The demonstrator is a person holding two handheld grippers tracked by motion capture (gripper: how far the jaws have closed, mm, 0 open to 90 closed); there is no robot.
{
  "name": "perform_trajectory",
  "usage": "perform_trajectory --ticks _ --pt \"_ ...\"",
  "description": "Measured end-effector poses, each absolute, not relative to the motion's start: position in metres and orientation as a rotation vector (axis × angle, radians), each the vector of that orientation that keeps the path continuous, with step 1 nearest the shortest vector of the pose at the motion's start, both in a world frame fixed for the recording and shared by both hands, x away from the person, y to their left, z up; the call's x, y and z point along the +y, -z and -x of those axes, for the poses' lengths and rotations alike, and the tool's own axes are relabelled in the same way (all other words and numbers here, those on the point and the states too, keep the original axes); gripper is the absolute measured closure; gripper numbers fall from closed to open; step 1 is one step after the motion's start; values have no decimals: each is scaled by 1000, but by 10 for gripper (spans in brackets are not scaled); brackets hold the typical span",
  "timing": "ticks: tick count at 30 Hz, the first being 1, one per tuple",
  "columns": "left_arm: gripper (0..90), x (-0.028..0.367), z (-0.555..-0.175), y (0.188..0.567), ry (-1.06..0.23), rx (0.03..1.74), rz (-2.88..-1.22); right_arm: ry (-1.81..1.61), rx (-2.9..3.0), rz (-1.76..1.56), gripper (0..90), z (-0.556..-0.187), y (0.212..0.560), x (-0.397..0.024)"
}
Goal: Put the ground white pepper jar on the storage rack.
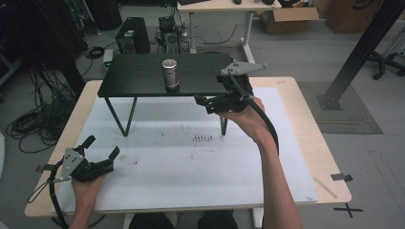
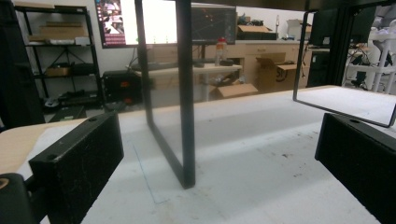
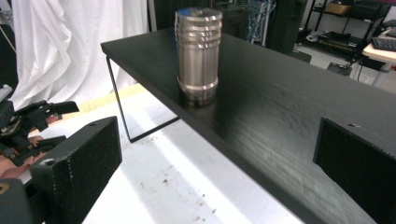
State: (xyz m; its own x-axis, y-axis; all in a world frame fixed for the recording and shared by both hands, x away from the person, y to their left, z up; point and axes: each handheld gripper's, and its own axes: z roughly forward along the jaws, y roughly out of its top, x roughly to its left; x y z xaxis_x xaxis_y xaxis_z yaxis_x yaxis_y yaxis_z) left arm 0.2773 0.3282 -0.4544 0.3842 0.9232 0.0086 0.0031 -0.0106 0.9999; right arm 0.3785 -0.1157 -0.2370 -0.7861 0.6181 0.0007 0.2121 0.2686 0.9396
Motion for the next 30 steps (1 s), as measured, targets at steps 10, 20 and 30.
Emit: perform_trajectory --ticks 10,20,30 --pt "15 328 -277 454 -918 913 -1382 -1499 2156 -802 11 -366 264 -132" --pt "15 328 -277 454 -919 912 -1382 -1483 2109 -860 11 -353 288 -148" --pt "15 328 -277 454 -920 912 -1381 -1449 2043 -934 12 -340 319 -166"
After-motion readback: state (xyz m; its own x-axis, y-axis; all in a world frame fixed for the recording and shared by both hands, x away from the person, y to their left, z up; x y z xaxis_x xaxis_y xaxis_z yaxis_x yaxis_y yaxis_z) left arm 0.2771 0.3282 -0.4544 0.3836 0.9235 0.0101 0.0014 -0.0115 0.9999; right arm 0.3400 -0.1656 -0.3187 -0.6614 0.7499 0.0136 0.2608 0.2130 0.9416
